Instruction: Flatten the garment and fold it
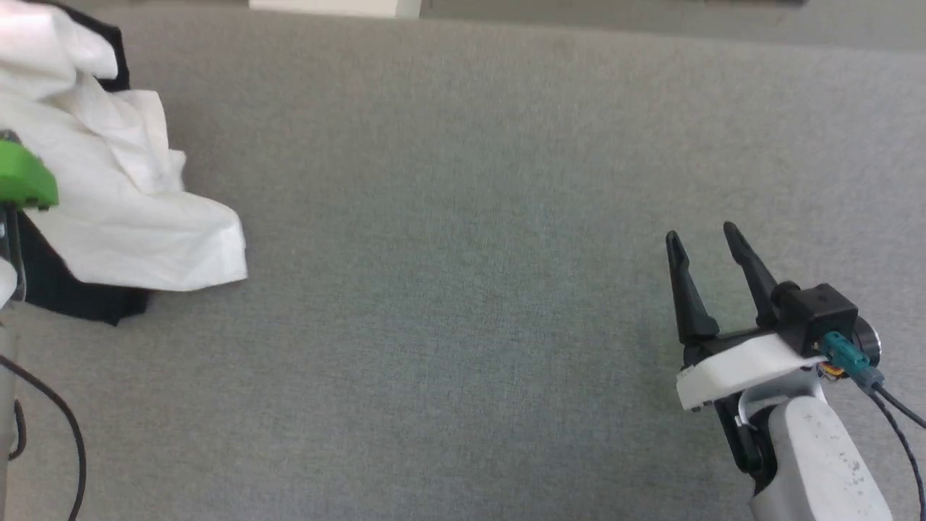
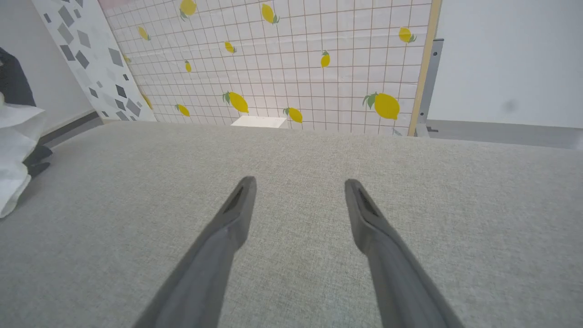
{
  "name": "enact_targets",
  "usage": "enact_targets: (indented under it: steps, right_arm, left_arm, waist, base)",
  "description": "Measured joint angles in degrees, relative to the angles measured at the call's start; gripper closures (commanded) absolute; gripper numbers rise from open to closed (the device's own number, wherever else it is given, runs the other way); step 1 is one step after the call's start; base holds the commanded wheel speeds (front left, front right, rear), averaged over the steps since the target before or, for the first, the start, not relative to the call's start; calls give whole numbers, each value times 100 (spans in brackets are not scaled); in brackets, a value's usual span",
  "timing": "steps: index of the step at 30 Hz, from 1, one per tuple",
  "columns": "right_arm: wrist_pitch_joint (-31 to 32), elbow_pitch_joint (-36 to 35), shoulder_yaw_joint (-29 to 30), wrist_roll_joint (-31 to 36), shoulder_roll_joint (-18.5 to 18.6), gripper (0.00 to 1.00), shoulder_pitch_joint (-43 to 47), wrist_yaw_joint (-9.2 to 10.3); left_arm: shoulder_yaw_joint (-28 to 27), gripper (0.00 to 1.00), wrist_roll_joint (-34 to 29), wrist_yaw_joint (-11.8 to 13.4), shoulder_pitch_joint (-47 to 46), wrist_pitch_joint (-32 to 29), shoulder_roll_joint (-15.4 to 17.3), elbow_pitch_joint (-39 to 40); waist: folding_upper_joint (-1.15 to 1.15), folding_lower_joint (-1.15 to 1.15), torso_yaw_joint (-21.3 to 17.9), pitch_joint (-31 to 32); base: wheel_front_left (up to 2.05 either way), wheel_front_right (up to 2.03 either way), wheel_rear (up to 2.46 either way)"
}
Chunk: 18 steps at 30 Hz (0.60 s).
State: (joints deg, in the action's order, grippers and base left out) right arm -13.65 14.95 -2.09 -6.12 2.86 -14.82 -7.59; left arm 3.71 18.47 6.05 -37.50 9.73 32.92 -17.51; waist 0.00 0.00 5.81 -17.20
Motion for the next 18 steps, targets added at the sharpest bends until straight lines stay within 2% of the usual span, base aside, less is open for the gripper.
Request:
enact_targets:
  steps: [4, 10, 18]
  right_arm:
    - [-9, 65, 44, -86, -3, 0, 138, 0]
    - [-49, 111, 172, -108, -2, 0, 277, 0]
    - [-49, 118, 148, -149, 0, 0, 309, 0]
  left_arm:
    - [220, 100, -153, -23, -211, -22, -19, 509]
    - [681, 100, -176, -149, -828, -374, -374, 1254]
    - [1426, 100, 67, -443, -1530, -622, -1306, 1512]
  waist:
    - [0, -1, -56, 455]
    - [0, -1, -278, 939]
    - [0, -1, -862, 1152]
  base:
    - [0, 0, 0]
    - [0, 0, 0]
    - [0, 0, 0]
